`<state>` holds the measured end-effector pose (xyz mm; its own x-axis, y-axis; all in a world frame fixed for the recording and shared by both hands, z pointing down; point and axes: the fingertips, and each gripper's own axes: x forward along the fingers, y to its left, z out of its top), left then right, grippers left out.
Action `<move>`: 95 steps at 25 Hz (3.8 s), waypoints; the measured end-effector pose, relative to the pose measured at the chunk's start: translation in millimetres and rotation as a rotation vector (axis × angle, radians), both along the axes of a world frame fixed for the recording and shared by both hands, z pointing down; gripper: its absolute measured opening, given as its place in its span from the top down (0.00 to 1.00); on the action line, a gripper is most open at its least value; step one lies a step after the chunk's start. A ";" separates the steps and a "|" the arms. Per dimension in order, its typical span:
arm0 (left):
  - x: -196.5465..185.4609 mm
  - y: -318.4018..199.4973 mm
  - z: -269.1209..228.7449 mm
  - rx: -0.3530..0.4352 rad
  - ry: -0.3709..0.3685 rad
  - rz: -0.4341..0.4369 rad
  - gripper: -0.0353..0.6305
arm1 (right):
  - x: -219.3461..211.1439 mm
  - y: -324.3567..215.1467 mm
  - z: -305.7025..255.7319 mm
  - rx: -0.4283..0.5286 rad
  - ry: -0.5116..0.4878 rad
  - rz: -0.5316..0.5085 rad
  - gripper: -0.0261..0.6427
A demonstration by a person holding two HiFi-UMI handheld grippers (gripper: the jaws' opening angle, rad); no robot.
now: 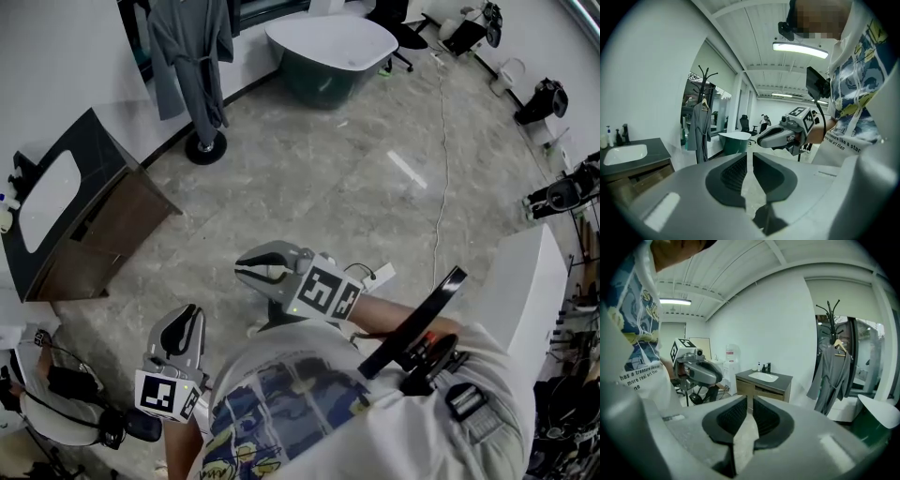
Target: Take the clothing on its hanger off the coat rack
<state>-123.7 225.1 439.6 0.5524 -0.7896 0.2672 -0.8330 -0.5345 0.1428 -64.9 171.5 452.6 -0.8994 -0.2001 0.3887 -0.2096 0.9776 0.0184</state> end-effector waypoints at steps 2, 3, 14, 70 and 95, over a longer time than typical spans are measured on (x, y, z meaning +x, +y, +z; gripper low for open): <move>3.1 -9.0 3.3 -0.004 0.006 0.012 0.88 | 5.5 -8.2 2.1 0.012 0.005 0.015 0.85; 4.4 -15.7 5.0 -0.005 0.007 0.016 0.88 | 8.6 -15.0 3.8 0.014 0.006 0.022 0.84; 1.5 -188.2 2.5 0.006 -0.025 0.019 0.83 | 40.6 -186.9 -0.9 0.045 -0.034 0.113 0.77; -133.1 -888.4 -82.0 -0.109 -0.254 0.120 0.94 | 120.1 -473.9 4.1 -0.014 -0.005 0.818 0.74; -31.8 -759.1 -126.1 -0.027 -0.159 0.218 0.94 | 209.0 -403.9 1.6 0.040 0.032 0.805 0.96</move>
